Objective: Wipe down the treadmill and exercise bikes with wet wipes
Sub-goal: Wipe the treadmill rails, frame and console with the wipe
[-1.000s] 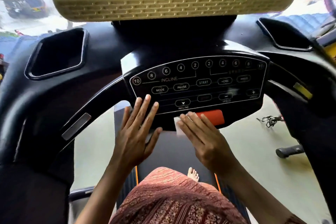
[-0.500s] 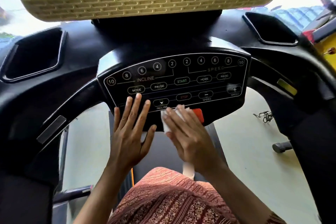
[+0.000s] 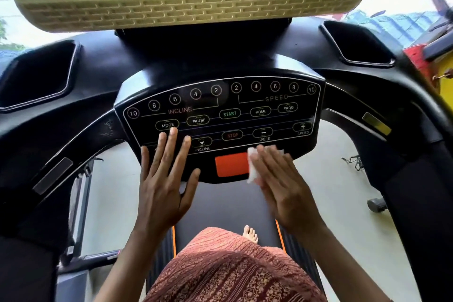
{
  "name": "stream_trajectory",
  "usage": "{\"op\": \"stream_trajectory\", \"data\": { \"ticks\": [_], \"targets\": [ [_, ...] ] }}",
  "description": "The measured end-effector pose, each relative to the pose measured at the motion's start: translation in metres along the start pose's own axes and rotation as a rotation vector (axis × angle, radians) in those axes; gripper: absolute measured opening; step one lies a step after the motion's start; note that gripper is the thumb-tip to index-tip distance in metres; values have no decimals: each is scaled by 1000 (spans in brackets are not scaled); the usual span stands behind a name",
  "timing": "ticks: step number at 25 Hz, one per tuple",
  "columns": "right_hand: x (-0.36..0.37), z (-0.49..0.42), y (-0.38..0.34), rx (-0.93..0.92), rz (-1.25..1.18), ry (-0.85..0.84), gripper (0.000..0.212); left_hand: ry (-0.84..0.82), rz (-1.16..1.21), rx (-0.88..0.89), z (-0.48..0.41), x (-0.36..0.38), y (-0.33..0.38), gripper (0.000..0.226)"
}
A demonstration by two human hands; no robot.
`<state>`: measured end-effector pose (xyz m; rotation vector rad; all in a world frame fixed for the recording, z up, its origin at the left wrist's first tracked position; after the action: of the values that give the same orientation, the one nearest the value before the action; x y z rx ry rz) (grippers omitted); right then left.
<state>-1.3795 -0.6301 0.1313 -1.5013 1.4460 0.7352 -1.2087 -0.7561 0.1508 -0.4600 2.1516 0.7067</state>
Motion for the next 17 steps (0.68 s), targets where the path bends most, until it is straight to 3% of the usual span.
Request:
{"op": "stream_trajectory", "data": {
  "ticks": [3, 4, 8, 13, 17],
  "targets": [
    [-15, -7, 45, 316, 8, 69, 47, 5, -9, -5, -1, 0, 1, 53],
    [-13, -12, 39, 327, -9, 57, 48, 7, -16, -11, -1, 1, 1, 53],
    [2, -23, -8, 34, -9, -76, 46, 9, -29, -23, -1, 0, 2, 53],
    [-8, -17, 23, 322, 57, -27, 51, 9, -34, -21, -2, 0, 3, 52],
    [0, -19, -19, 200, -195, -57, 50, 15, -18, -13, -3, 0, 4, 52]
  ]
}}
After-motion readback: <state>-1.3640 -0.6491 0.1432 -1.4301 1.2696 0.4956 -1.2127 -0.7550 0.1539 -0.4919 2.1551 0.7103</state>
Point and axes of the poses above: each hand's wrist, its own z-axis away from the middle knuckle, its own x-axis out of the palm, y = z × x, the point moved 7 cm from there along -z, towards the middle knuckle, and after that the axes turned 6 degrees about z, right-handed, at the moved point
